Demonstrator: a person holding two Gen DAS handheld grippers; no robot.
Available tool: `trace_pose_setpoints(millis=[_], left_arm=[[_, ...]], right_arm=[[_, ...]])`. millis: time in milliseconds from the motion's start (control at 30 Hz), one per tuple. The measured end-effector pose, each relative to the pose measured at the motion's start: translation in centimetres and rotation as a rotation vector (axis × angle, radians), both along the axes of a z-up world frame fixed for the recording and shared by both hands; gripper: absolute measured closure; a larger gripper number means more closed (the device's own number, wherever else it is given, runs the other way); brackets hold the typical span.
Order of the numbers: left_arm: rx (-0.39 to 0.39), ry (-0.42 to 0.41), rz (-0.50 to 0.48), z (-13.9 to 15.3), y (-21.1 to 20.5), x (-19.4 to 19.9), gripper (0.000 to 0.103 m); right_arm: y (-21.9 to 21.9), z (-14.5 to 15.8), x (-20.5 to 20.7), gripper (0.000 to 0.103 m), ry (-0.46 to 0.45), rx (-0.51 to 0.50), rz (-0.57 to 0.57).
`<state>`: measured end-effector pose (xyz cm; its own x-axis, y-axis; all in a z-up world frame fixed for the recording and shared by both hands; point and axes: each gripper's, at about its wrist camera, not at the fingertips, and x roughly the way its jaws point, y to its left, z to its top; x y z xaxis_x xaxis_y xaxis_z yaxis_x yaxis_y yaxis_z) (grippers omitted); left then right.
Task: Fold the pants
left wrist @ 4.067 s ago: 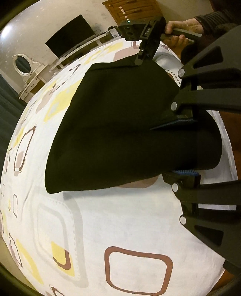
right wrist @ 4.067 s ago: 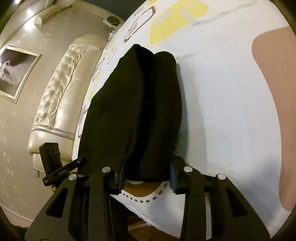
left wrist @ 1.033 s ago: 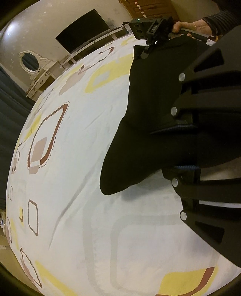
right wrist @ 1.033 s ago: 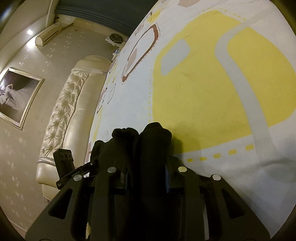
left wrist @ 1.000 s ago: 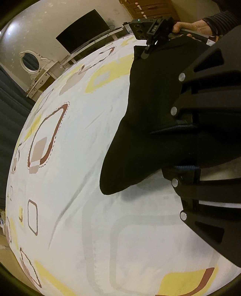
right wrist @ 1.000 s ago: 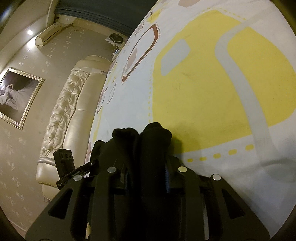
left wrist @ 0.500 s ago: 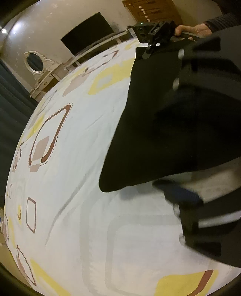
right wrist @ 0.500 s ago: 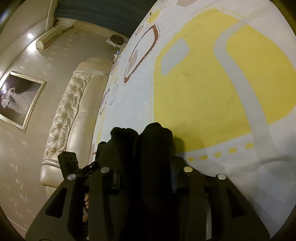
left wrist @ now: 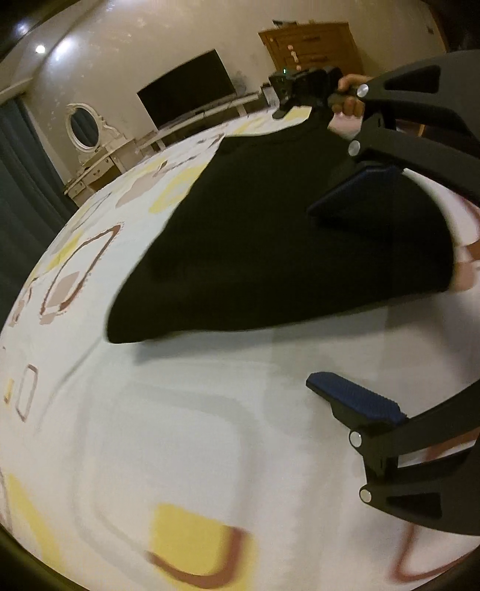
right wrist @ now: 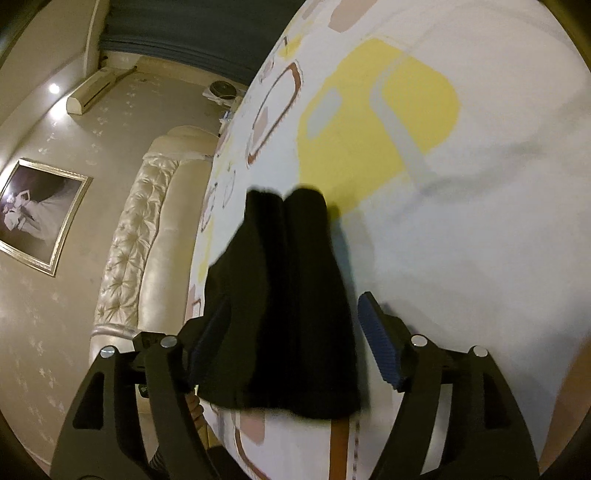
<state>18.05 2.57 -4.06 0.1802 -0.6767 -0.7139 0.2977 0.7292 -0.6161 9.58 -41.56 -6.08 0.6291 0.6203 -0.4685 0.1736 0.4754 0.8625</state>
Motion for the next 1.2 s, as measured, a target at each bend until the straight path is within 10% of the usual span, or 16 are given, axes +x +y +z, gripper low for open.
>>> trace_pose_setpoints(millis=[433, 500, 700, 1200], left_arm=[[-0.12, 0.11, 0.045, -1.3, -1.6, -2.6, 0.019], [-0.099, 0.116, 0.035, -1.4, -2.0, -2.8, 0.047], [-0.077, 0.093, 0.057, -0.9, -1.7, -3.0, 0.063], [0.002, 0.03, 0.03, 0.4, -2.1, -5.0, 0.067]], right_arm=[[3.2, -1.3, -1.5, 0.04, 0.026, -0.007, 0.003], [3.5, -1.6, -1.3, 0.057, 0.061, -0.036, 0.011], [3.6, -0.9, -1.6, 0.071, 0.04, -0.019, 0.033], [4.3, -0.5, -5.2, 0.073, 0.038, 0.0, 0.089]])
